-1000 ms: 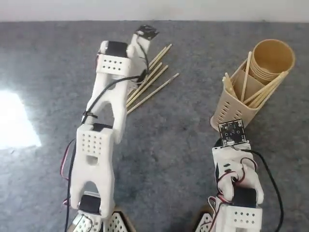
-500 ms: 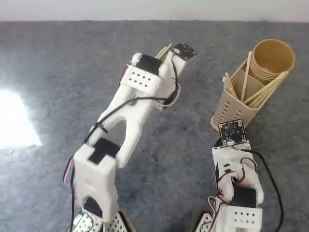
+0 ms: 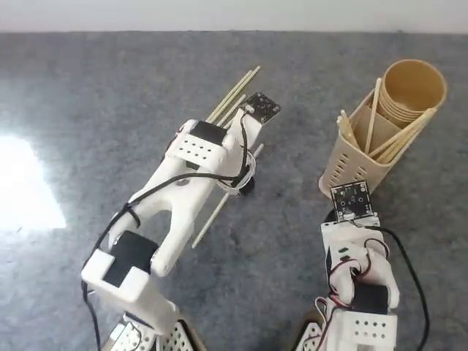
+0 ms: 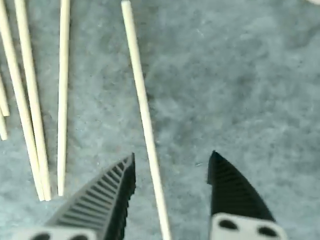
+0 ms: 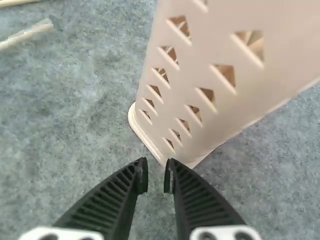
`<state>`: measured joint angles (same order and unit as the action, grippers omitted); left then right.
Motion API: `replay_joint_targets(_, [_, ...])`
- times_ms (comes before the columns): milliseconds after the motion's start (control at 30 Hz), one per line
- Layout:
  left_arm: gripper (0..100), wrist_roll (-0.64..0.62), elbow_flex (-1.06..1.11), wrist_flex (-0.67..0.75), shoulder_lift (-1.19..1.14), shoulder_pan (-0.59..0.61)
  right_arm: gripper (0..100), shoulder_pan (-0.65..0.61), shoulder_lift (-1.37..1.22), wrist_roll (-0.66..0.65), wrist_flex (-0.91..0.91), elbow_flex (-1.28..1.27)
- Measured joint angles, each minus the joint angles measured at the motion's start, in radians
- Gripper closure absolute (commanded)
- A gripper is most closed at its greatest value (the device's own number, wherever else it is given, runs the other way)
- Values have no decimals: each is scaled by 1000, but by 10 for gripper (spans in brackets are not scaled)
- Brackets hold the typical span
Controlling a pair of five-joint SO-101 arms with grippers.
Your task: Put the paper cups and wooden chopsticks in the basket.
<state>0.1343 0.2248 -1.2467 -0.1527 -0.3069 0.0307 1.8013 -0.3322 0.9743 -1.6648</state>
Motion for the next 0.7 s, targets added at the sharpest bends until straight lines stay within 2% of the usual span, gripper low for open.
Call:
replay_joint_targets(167, [758, 54, -2, -8, 49, 29, 929, 0, 0, 0, 0, 0])
replay_joint_targets(367, [758, 245, -37, 0, 126, 163, 929, 0, 0, 0, 0, 0])
replay_joint_targets(467, [757, 356, -37, 60, 129, 252, 929, 0, 0, 0, 0, 0])
replay_joint_targets(567, [756, 407, -37, 181, 129, 339, 929, 0, 0, 0, 0, 0])
replay_joint_targets(700, [756, 434, -51, 269, 74, 338, 929, 0, 0, 0, 0, 0])
